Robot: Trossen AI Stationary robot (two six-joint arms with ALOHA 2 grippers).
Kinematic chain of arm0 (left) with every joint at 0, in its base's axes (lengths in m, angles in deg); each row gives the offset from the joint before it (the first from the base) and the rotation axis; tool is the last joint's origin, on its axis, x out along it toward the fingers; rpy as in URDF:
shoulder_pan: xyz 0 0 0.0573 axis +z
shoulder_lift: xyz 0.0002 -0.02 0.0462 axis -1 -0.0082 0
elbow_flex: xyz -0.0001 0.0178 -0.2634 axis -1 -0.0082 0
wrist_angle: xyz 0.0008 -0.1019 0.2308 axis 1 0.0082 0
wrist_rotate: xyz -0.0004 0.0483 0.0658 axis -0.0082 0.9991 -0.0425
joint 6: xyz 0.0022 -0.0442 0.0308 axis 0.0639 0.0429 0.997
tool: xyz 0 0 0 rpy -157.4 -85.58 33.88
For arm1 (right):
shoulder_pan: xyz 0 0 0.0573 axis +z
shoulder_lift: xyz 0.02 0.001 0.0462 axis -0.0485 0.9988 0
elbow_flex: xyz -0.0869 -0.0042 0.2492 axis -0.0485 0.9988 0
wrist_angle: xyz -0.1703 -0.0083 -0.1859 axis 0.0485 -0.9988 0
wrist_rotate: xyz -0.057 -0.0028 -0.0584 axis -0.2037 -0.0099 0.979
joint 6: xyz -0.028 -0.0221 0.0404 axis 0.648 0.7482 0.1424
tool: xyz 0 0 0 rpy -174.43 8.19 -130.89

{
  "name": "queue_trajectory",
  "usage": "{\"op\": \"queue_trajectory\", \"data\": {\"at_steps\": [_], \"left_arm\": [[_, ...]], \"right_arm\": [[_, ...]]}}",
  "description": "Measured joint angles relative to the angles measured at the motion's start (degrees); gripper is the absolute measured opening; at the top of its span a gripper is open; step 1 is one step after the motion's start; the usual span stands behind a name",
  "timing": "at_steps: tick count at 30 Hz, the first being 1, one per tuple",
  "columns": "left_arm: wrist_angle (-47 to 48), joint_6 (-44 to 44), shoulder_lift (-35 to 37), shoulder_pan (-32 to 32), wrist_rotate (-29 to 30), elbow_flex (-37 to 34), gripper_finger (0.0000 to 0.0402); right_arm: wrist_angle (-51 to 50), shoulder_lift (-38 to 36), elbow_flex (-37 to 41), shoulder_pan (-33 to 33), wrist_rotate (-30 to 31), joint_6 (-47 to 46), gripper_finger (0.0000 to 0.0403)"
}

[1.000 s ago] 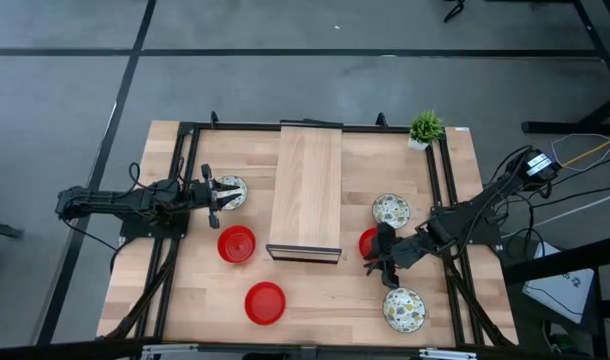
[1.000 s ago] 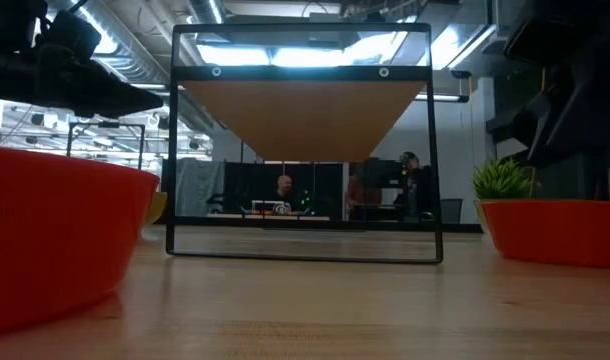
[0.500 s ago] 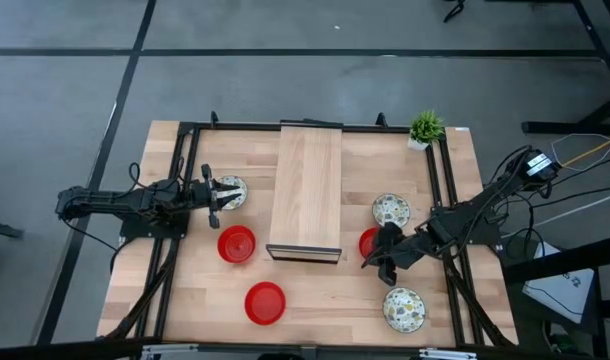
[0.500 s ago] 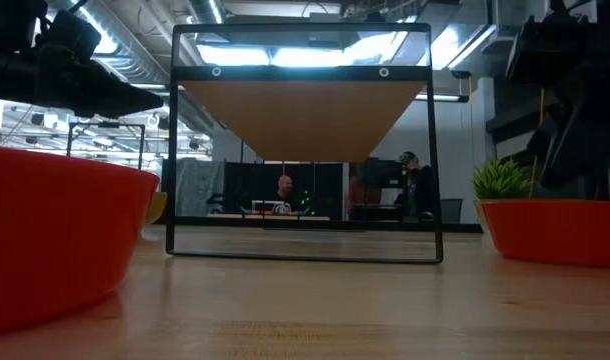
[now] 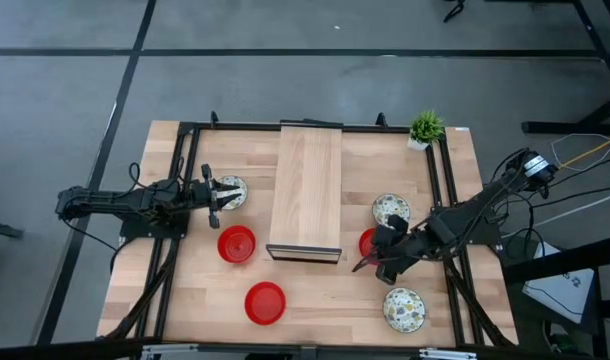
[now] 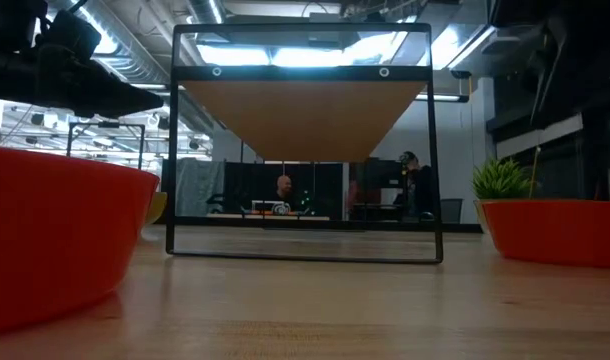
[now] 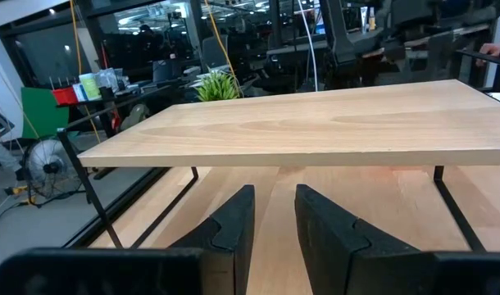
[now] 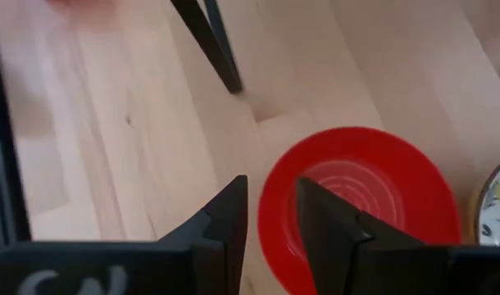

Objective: Pick & Place Mini bowls
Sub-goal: Put the right red bowl on the shelf

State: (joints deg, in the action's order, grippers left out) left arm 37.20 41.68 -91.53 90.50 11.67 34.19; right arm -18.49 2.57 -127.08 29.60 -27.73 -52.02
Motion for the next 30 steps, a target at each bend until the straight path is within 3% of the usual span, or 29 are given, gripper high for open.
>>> {"op": "queue_trajectory", "data": {"at_steps": [11,30], "left_arm": [[0.00,0.00,-0.02,-0.02,-0.02,0.00,0.0086],[-0.01,0.02,-0.02,0.00,-0.02,0.02,0.0086]], "right_arm": [[-2.99,14.37,-5.95,-0.02,-4.06,-0.42,0.0106],[-7.26,21.11,-8.63,-0.02,-2.61,-1.90,0.0106]]}}
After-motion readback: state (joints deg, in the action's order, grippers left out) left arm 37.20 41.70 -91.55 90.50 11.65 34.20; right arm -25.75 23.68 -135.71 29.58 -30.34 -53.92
